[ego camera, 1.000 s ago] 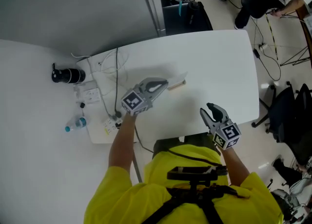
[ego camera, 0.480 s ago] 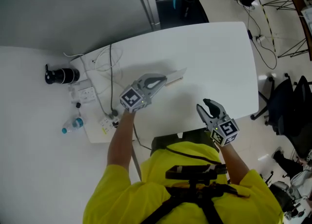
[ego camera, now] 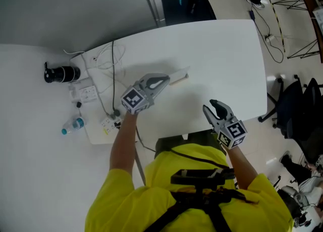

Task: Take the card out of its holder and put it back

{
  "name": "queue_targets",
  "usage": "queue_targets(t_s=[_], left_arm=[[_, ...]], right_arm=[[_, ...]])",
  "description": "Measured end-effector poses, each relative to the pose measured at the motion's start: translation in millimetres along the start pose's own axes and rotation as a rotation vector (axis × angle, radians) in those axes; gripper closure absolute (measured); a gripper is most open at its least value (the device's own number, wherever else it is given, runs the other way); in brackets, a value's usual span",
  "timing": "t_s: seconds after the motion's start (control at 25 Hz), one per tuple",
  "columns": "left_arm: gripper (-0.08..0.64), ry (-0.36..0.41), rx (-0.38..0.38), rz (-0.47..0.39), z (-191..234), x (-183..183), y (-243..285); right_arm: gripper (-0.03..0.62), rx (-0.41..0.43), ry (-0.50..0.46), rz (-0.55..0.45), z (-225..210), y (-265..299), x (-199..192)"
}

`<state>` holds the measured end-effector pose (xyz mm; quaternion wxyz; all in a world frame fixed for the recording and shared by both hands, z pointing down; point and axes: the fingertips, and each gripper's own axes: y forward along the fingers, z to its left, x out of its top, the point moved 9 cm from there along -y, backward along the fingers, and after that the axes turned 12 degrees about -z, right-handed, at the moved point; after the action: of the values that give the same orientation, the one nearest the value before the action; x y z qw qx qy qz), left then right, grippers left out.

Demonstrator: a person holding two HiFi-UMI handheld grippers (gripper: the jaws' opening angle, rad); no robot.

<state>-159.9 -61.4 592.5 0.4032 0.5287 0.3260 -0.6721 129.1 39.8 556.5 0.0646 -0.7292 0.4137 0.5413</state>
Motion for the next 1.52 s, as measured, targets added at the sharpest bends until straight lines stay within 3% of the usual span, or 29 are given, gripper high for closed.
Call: queue_targets(t_s=[0.88,1.08,1.28,1.52], left_arm=[[0.555,-0.035,-0.011,-0.104,2.4,-13.3,2.2],[0.555,-0.023,-0.01,-0.109,4.1,-12.3,0.7],[0.555,-0.012,-0.032,-0.118,6.8,-12.8,4.3],[0.555,-0.024,-0.026,-0.142,5.4,-17.2,-1.2]], right_arm=[[0.434,0.006,0.004,0.023,-4.8,-7.8,-8.5],[0.434,0.027,-0.056,0.014,-19.9,16.3,-0.2],[0.434,0.046,-0.044,-0.036,-27.9,43.9,22.7],[0.434,0.085,-0.017,0.03,-9.7,40.9,-5.2]])
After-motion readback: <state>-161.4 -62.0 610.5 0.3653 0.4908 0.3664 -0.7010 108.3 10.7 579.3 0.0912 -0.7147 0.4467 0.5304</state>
